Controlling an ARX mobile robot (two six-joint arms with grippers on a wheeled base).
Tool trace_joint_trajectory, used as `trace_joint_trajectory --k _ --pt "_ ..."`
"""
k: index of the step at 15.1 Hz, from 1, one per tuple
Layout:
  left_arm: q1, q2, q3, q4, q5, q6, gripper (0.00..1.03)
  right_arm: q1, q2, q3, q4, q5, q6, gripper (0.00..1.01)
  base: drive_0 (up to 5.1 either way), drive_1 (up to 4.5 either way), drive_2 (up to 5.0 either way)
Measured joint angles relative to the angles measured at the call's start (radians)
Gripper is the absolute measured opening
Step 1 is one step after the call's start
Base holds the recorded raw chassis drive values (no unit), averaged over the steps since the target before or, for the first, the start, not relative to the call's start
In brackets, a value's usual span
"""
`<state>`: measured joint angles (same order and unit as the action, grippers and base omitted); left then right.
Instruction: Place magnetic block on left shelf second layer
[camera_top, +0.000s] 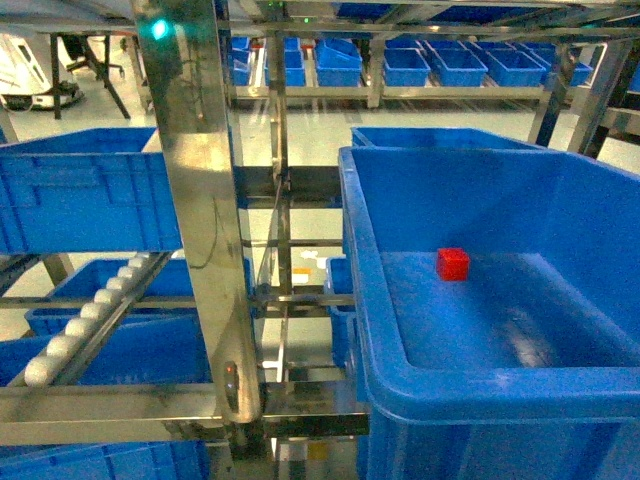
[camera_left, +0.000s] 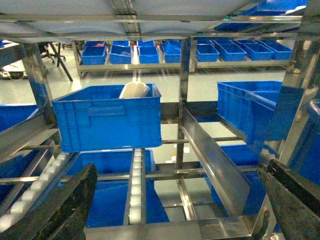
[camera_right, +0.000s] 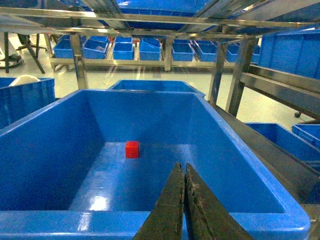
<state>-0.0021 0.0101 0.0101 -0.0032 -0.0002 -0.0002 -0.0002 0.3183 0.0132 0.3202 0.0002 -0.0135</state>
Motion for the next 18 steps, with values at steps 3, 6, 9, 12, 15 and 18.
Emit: trace_joint_trajectory --k 3,6,9,12,15,18 --pt "0.0 0.0 0.0 0.0 0.0 0.0 0.98 0.0 -0.06 0.0 -0.06 0.0 0.0 0.02 0.0 0.0 0.0" --pt "0.0 0.0 0.0 0.0 0.0 0.0 0.98 0.0 -0.113 0.0 -0.117 0.0 0.0 0.02 0.0 0.0 0.0" --pt "0.0 0.0 0.0 0.0 0.0 0.0 0.98 0.0 -0.153 0.0 -0.158 0.0 0.0 0.02 0.0 0.0 0.0" --pt "0.0 0.0 0.0 0.0 0.001 0.0 0.98 0.0 -0.312 0.005 -0.314 0.0 0.0 0.02 0.0 0.0 0.0" --pt "0.0 0.0 0.0 -0.001 0.0 0.0 0.98 0.0 -0.313 0.0 -0.322 0.0 0.0 0.02 0.0 0.0 0.0" --pt "0.0 0.0 0.0 0.0 0.0 0.0 0.98 0.0 -0.313 0.0 -0.325 0.0 0.0 0.25 0.0 0.0 0.0"
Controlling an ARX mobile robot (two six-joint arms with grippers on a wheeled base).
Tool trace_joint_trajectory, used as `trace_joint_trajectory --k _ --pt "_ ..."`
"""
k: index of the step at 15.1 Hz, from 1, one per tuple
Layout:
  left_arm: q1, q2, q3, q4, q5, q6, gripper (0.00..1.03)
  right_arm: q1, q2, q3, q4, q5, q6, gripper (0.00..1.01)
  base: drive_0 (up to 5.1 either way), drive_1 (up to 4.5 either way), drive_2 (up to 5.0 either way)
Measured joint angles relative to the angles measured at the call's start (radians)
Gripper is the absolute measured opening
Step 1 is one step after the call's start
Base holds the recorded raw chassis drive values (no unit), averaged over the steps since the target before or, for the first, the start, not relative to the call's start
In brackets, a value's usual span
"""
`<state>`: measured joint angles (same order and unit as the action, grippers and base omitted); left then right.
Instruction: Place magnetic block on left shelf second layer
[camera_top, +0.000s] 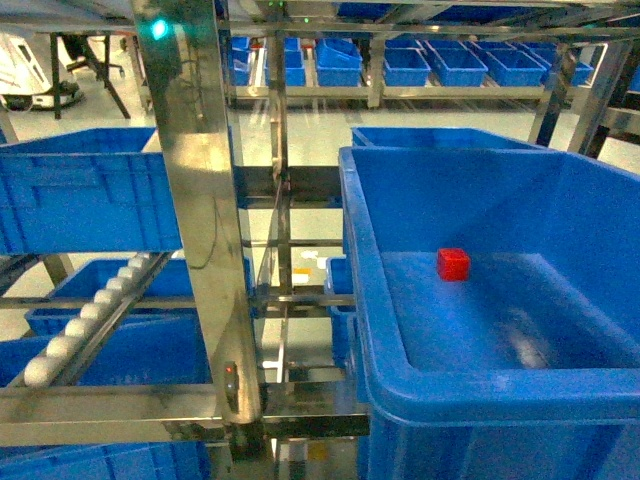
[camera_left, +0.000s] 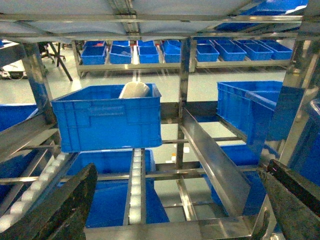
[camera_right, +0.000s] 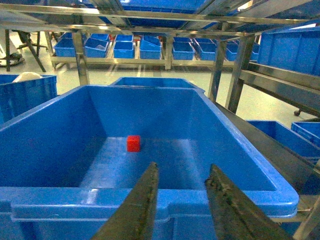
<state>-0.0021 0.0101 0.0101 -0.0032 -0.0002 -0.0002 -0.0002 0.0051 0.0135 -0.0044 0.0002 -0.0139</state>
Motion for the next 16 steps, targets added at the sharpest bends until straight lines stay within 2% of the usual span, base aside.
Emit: trace_joint_trajectory --k 2,3,16 --pt "0.0 0.0 0.0 0.0 0.0 0.0 0.98 0.0 0.0 0.0 0.0 0.0 0.001 1.0 0.0 0.0 0.0" --pt "0.0 0.0 0.0 0.0 0.0 0.0 0.98 0.0 0.0 0.0 0.0 0.0 0.001 0.98 0.0 0.0 0.0" --pt "0.0 0.0 0.0 0.0 0.0 0.0 0.98 0.0 0.0 0.0 0.0 0.0 0.001 0.98 0.0 0.0 0.0"
